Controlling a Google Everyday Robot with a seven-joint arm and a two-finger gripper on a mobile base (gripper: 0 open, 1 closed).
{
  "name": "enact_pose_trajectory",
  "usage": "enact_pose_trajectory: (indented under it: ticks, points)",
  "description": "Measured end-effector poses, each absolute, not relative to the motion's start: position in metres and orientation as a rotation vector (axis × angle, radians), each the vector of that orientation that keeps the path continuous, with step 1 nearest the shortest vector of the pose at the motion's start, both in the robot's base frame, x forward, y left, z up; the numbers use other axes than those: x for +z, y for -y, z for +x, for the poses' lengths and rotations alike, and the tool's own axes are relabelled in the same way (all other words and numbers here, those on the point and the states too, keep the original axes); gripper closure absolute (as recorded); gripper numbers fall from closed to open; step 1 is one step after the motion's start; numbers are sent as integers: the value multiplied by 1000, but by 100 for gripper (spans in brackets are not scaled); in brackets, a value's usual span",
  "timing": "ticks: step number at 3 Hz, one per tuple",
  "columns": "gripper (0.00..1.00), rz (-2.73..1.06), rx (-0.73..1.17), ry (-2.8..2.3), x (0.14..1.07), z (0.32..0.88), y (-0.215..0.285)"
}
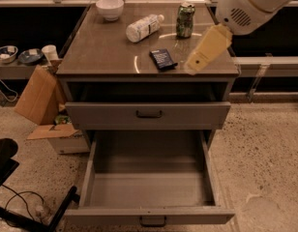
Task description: Place rxbar blueberry into middle drawer
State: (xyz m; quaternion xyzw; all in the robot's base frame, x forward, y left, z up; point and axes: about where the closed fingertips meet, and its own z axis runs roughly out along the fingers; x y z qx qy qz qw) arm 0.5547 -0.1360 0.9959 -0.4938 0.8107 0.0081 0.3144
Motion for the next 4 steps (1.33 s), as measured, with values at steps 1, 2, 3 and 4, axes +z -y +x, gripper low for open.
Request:
enact_pose_trajectory:
  ticks: [1,2,3,4]
  points:
    - [0,-1190,-8,-2214,986,596,116]
    - [0,-1052,-55,-2368,961,655,110]
    - [0,-797,-35,-2593,914,724,122]
    - [0,-665,27,-2680,882,759,133]
